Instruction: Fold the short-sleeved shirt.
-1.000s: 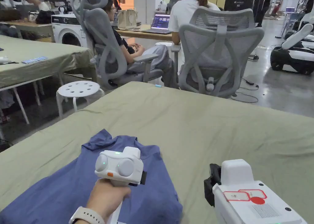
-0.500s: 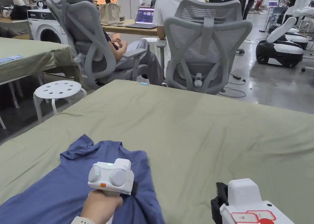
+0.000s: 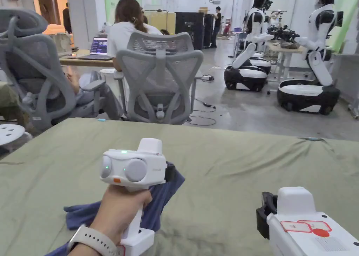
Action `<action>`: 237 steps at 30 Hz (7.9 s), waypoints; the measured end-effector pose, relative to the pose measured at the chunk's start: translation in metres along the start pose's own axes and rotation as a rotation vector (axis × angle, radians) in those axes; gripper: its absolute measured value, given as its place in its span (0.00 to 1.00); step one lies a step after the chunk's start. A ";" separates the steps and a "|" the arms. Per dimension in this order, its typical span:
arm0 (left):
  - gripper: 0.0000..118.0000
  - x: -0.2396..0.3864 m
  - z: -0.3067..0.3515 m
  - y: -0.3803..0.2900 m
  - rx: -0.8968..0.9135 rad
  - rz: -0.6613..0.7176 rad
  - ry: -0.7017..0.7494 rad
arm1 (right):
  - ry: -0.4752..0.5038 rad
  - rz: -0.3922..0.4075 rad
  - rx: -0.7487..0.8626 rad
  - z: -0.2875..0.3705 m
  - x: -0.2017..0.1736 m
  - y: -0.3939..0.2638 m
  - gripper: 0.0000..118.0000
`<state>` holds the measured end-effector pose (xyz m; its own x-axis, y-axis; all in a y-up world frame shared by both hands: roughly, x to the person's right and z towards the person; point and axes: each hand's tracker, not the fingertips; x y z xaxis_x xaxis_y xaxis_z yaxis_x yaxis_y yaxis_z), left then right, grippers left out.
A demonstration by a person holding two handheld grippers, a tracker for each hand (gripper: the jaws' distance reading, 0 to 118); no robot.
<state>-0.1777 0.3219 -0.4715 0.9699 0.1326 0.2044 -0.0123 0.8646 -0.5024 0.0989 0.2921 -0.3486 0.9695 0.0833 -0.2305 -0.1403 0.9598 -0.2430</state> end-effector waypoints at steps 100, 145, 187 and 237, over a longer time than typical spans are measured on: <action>0.01 -0.056 -0.062 -0.048 -0.182 -0.124 0.266 | 0.060 -0.185 -0.476 -0.047 0.201 -0.133 0.06; 0.01 -0.072 -0.015 0.118 0.171 -0.212 0.425 | -0.342 0.014 -0.005 -0.081 0.243 0.117 0.06; 0.00 0.000 0.105 -0.130 0.027 0.012 0.169 | 0.044 -0.077 -0.067 0.037 0.016 -0.039 0.00; 0.02 -0.126 0.063 -0.214 -0.302 0.256 0.079 | 0.156 0.095 -0.522 -0.334 0.153 -0.098 0.90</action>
<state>-0.3130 0.1504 -0.3365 0.9606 0.2772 -0.0182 -0.1949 0.6257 -0.7553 0.1942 0.1208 -0.6749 0.9123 0.0842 -0.4008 -0.3447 0.6861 -0.6406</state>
